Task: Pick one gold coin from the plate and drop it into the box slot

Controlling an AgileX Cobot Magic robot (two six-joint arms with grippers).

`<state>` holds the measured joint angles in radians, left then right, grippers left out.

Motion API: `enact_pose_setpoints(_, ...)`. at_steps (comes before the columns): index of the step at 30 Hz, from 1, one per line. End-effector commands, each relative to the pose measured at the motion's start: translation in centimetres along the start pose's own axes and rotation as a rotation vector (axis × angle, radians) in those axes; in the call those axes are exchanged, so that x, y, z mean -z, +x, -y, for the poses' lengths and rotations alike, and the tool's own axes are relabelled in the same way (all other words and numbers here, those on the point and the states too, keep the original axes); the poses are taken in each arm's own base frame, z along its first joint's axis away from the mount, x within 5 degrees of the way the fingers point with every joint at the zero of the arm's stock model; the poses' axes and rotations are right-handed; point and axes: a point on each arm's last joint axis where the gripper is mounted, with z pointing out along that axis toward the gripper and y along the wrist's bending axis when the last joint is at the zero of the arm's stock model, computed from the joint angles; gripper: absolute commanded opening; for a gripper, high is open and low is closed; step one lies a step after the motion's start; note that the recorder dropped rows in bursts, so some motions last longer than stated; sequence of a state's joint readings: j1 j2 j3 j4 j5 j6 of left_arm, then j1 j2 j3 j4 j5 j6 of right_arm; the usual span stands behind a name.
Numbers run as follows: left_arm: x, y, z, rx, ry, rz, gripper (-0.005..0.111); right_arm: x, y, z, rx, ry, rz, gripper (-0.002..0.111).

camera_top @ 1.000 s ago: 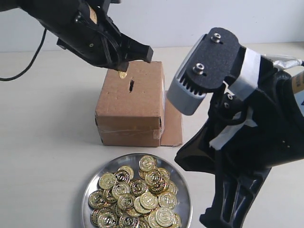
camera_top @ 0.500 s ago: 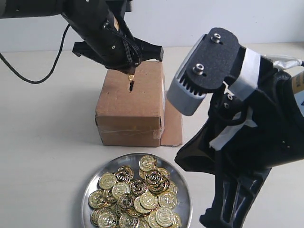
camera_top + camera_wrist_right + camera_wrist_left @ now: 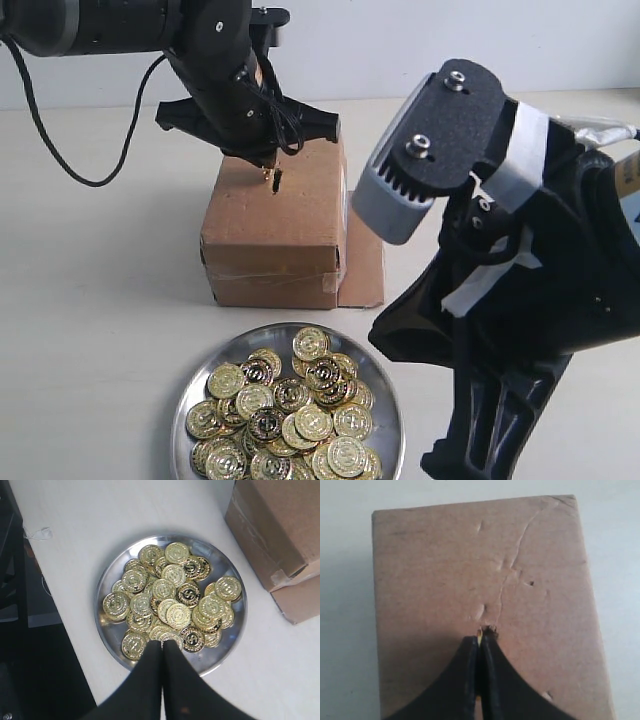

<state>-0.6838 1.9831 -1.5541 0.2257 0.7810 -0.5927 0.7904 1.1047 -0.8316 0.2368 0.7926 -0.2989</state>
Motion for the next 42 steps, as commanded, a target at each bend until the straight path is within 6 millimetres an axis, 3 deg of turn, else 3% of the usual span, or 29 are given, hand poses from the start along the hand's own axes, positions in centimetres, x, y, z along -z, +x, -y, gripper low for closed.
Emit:
enact_pose_setpoints(1, 0.3, -0.1, 0.2, 0.025, 0.014, 0.006, 0.0, 0.2, -0.1, 0.0, 0.008, 0.002, 0.011, 0.0)
enact_pose_setpoints(27, -1.4, 0.4, 0.7, 0.051, 0.039, -0.029, 0.0, 0.2, -0.2, 0.0, 0.008, 0.002, 0.012, 0.0)
enact_pose_setpoints(29, -1.4, 0.4, 0.7, 0.052, 0.037, -0.035, 0.011, 0.2, -0.2, 0.0, 0.008, 0.002, 0.012, 0.0)
enact_pose_setpoints(30, -1.4, 0.5, 0.7, 0.037, 0.04, -0.039, 0.028, 0.2, -0.2, 0.0, 0.008, 0.002, 0.012, 0.0)
enact_pose_setpoints(31, -1.4, 0.5, 0.8, 0.031, 0.041, -0.042, 0.036, 0.2, -0.2, 0.0, 0.008, 0.002, 0.012, 0.0)
enact_pose_setpoints(32, -1.3, 0.6, 0.8, 0.037, 0.045, -0.05, 0.06, 0.2, -0.2, 0.0, 0.008, 0.002, 0.012, 0.0)
enact_pose_setpoints(33, -1.1, 0.5, 0.8, 0.027, 0.047, -0.045, 0.07, 0.2, -0.2, 0.0, 0.008, 0.002, 0.012, 0.0)
enact_pose_setpoints(34, -0.5, 0.4, 0.7, 0.013, 0.046, -0.045, 0.088, 0.2, -0.2, 0.0, 0.008, 0.002, 0.012, 0.0)
enact_pose_setpoints(36, 1.0, 0.1, 0.6, -0.025, 0.057, -0.02, 0.095, 0.2, -0.2, 0.0, 0.008, 0.002, 0.012, 0.0)
enact_pose_setpoints(38, 3.3, -0.4, 0.4, -0.035, 0.075, 0.023, 0.094, 0.2, -0.2, 0.0, 0.008, 0.002, 0.012, 0.0)
enact_pose_setpoints(42, 9.5, -1.1, -0.4, -0.061, 0.115, 0.131, 0.094, 0.2, -0.2, 0.0, 0.008, 0.002, 0.012, 0.0)
